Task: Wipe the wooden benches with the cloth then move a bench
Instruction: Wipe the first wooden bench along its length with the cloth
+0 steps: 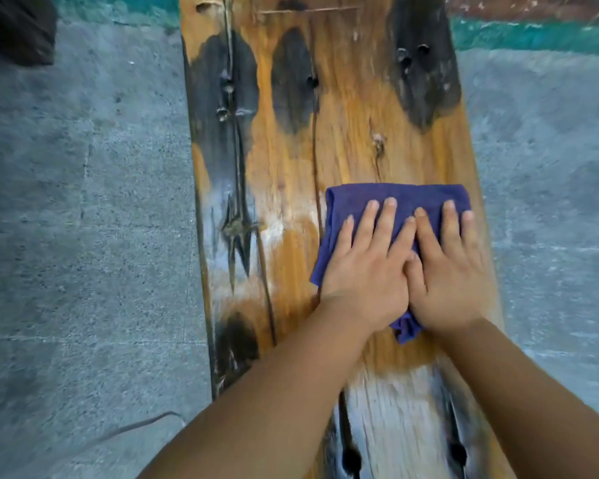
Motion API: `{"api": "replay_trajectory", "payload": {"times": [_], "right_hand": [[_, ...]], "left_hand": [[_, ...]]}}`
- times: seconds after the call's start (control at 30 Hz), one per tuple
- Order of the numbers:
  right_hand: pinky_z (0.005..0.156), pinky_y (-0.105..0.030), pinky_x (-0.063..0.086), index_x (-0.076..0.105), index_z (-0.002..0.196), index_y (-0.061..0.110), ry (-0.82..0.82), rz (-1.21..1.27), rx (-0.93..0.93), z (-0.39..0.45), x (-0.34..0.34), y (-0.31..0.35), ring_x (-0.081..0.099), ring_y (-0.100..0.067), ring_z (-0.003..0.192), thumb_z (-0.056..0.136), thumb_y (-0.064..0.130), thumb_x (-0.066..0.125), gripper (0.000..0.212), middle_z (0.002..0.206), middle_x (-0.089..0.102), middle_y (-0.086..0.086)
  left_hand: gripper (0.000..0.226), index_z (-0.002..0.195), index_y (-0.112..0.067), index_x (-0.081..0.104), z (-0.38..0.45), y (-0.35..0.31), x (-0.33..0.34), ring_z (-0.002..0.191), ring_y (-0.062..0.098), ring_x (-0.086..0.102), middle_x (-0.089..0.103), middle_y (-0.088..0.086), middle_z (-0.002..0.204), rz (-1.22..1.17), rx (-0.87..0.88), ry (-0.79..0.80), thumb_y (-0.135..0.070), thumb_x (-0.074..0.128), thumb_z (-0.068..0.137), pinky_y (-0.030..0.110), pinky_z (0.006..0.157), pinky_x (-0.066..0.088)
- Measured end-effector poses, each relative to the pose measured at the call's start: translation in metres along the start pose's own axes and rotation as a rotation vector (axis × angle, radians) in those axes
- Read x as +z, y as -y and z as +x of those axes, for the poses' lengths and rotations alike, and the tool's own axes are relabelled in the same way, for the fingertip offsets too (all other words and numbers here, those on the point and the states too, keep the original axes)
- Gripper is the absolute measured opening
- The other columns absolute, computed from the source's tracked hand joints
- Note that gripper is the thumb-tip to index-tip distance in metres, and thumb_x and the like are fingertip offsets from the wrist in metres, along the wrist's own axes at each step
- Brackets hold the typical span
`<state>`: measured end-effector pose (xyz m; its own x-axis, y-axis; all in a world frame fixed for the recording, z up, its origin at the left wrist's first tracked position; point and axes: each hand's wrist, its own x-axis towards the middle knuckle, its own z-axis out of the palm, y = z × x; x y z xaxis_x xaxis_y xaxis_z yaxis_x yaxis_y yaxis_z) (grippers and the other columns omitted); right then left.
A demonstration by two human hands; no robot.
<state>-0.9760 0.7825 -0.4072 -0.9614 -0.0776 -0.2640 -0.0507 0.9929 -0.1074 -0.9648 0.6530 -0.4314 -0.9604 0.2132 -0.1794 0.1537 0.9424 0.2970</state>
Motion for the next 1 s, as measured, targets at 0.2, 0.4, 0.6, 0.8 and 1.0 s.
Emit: {"api": "replay_trajectory", "payload": {"times": [0.2,0.4,0.6,0.8,1.0], "right_hand": [[0.119,-0.053,0.014,0.026,0.152,0.020,0.075,0.003,0.038,0.001,-0.012,0.008,0.010,-0.039,0.148,0.093,0.046,0.021,0.065,0.160,0.018,-0.019],[0.117,-0.054,0.018,0.019,0.150,0.023,0.098,0.020,0.056,0.002,-0.012,0.007,0.016,-0.040,0.147,0.092,0.045,0.023,0.062,0.159,0.021,-0.019],[0.112,-0.057,0.022,0.034,0.149,0.017,0.090,0.023,0.033,0.003,-0.006,0.003,0.023,-0.043,0.143,0.092,0.039,0.029,0.062,0.155,0.027,-0.023],[0.112,-0.051,0.014,0.040,0.146,0.014,0.055,0.035,0.001,0.003,-0.002,0.000,0.024,-0.043,0.141,0.091,0.040,0.031,0.061,0.154,0.031,-0.022],[0.119,-0.048,0.006,0.013,0.151,0.025,0.094,0.065,-0.008,0.000,-0.002,0.001,0.004,-0.034,0.149,0.093,0.047,0.016,0.062,0.159,-0.001,-0.006]], "left_hand": [[0.057,0.154,-0.023,0.019,0.000,-0.001,0.000,0.151,0.026,-0.002,0.006,0.007,0.164,-0.029,0.010,-0.003,-0.040,0.028,0.101,0.048,0.121,0.005],[0.057,0.154,-0.022,0.020,0.001,-0.002,0.001,0.151,0.026,-0.001,0.007,0.007,0.164,-0.029,-0.005,0.044,-0.040,0.031,0.100,0.049,0.121,0.005],[0.057,0.153,-0.022,0.019,0.003,-0.003,-0.005,0.151,0.026,-0.002,0.002,0.006,0.164,-0.032,-0.015,0.087,-0.040,0.028,0.100,0.049,0.120,0.004],[0.058,0.154,-0.027,0.016,0.002,-0.003,-0.007,0.151,0.024,-0.002,0.004,0.004,0.164,-0.028,-0.026,0.116,-0.041,0.030,0.100,0.047,0.119,0.002],[0.059,0.155,-0.027,0.012,0.001,-0.002,-0.008,0.150,0.024,-0.005,0.002,0.005,0.164,-0.002,-0.025,0.080,-0.040,0.028,0.099,0.046,0.120,-0.001]]}}
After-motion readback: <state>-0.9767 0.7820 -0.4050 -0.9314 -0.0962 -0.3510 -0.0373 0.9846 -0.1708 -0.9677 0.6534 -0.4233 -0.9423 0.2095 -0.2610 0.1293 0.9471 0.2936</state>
